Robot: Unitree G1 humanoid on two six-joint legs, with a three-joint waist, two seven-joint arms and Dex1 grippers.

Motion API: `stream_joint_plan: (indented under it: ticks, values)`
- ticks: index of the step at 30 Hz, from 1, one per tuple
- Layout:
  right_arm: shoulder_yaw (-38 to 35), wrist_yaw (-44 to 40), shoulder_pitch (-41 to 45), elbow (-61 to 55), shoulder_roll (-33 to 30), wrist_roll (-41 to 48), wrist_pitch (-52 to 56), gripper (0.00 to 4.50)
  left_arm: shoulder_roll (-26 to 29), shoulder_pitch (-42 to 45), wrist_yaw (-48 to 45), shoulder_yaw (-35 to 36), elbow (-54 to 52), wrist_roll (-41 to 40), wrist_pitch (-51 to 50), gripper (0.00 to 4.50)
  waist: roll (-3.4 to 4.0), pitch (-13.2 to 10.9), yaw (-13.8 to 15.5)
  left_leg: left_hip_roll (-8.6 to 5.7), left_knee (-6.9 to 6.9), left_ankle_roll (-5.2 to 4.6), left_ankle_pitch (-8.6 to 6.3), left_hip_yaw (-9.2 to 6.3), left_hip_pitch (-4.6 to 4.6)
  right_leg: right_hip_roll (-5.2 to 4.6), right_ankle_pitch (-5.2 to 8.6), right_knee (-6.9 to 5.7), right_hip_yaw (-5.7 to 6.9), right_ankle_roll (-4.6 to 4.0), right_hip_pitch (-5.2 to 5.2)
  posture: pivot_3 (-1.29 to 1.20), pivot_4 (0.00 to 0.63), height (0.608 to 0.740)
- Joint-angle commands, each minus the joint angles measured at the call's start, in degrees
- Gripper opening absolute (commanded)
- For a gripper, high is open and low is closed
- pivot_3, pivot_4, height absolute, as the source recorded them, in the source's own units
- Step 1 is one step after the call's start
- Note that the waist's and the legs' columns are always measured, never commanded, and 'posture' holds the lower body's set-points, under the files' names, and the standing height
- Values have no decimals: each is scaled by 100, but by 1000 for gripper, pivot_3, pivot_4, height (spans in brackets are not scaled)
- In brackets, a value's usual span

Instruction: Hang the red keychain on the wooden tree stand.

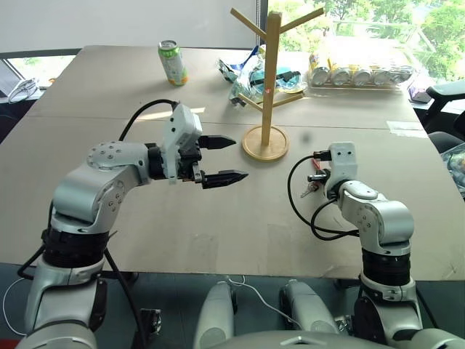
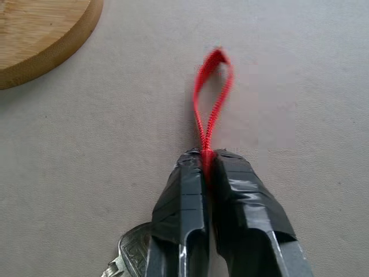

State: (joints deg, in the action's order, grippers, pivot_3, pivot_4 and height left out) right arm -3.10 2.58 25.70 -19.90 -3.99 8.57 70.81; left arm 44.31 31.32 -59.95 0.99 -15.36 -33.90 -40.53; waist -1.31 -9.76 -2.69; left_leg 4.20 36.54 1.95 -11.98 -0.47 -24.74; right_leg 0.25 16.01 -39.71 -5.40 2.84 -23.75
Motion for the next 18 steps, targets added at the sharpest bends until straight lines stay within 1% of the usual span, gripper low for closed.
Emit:
stream_joint_plan:
  ticks: [1, 6, 9, 14, 16, 18]
  values:
    - [77, -107, -34, -36, -19, 6, -81, 55, 20, 136, -18, 103, -66, -88, 34, 4500, 0, 0, 0, 0, 0, 0, 0, 0, 0, 0, 0, 0, 0, 0, 0, 0, 150, 732]
    - [76, -236, -60, -76, -86, 4, -139, 55, 11, 94, 11, 123, -99, -85, 42, 4500, 0, 0, -4, 0, 0, 0, 0, 0, 1, 1, 0, 0, 0, 0, 0, 0, 150, 732]
    - [145, -618, -135, -266, -284, 154, -467, 55, 15, 50, 54, 180, -140, -107, 29, 4500, 0, 0, -1, 0, 0, 0, 0, 0, 0, 1, 0, 0, 0, 0, 0, 0, 150, 732]
    - [283, -1752, -725, -1013, -1106, 501, -1481, 55, 43, -234, 244, 623, -385, -460, -230, 4500, 1, -6, 14, 0, -1, 0, 0, 0, -2, 0, 3, 2, 0, 4, 0, 0, 150, 732]
    - [257, -2098, -958, -1208, -1311, 627, -1941, 55, 40, -369, 393, 850, -554, -704, -406, 4500, -1, -6, 15, 0, -3, 0, -1, 0, -4, -1, 4, 7, 0, 6, 0, 0, 150, 732]
    - [171, -2464, -1176, -1367, -1483, 698, -2731, 55, -40, -511, 738, 1237, -762, -1135, -738, 4500, -3, -9, 6, 1, -3, 0, 0, 0, -2, 0, 4, 8, 1, 7, 0, 0, 150, 732]
